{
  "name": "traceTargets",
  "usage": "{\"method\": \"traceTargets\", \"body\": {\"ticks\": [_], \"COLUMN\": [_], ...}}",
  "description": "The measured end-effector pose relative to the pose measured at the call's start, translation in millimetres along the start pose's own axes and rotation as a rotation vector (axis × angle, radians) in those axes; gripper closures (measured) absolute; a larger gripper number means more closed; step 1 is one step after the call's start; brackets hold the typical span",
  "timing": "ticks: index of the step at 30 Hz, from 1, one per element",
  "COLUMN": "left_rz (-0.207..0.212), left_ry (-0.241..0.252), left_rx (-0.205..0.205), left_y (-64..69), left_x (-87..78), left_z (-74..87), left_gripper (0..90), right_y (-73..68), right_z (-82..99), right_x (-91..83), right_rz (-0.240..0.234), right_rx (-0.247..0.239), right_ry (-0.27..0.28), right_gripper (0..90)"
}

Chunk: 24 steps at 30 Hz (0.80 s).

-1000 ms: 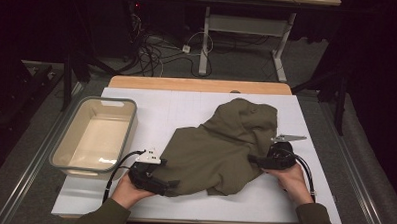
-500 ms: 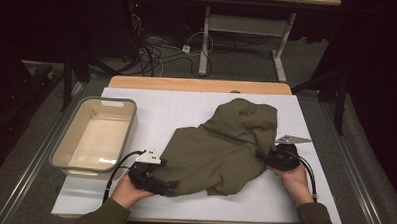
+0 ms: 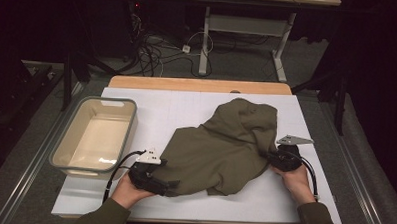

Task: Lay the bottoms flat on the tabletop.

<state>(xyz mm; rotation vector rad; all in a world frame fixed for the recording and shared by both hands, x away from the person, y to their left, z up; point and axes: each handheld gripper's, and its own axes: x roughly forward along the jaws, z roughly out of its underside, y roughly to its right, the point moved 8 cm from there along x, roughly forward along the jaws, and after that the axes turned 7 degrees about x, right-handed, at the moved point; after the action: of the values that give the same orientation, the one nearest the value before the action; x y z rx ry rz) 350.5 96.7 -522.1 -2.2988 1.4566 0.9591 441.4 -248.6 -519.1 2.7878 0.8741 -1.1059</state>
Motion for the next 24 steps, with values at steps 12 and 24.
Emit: {"method": "traceTargets", "body": {"ticks": [12,24], "left_rz": [0.001,0.000], "left_ry": [0.002,0.003], "left_rx": [0.000,-0.001], "left_y": [0.0,-0.5], "left_x": [0.0,0.6], "left_z": [-0.2,-0.5], "left_gripper": [9.1,9.1], "right_y": [-1.1,-6.2], "right_z": [-6.4,-38.3], "right_x": [-6.6,-14.0], "right_rz": [-0.016,-0.005], "right_rx": [0.006,0.005], "right_ry": [0.051,0.117], "right_gripper": [88.8,89.0]}}
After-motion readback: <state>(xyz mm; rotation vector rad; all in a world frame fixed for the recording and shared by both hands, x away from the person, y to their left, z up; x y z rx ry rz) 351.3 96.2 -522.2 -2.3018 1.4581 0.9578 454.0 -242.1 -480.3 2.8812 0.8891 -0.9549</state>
